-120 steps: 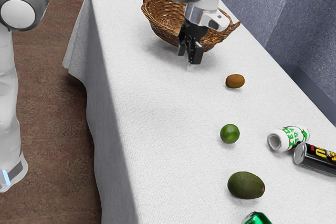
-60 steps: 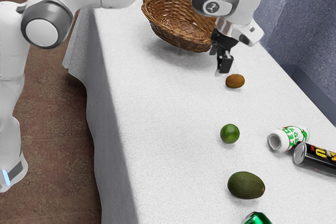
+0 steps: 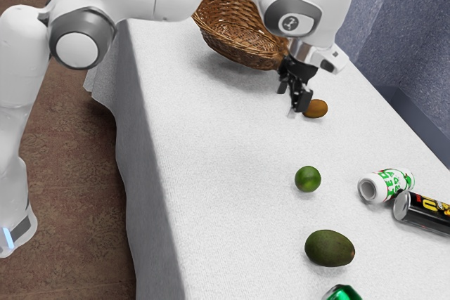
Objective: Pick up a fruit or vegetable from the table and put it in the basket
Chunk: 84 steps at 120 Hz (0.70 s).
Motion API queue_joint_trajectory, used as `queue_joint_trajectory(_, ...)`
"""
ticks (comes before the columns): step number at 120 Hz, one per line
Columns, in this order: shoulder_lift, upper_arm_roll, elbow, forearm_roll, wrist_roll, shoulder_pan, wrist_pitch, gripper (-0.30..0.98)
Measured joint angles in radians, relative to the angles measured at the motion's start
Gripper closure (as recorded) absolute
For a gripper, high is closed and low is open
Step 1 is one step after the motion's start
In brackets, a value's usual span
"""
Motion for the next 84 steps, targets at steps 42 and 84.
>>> queue_joint_trajectory(42, -0.007, 0.003, 0.05, 0.036, -0.007, -0.113, 0.025, 0.0)
queue_joint_trajectory(84, -0.006, 0.004, 0.057, 0.04, -0.007, -0.113, 0.029, 0.0)
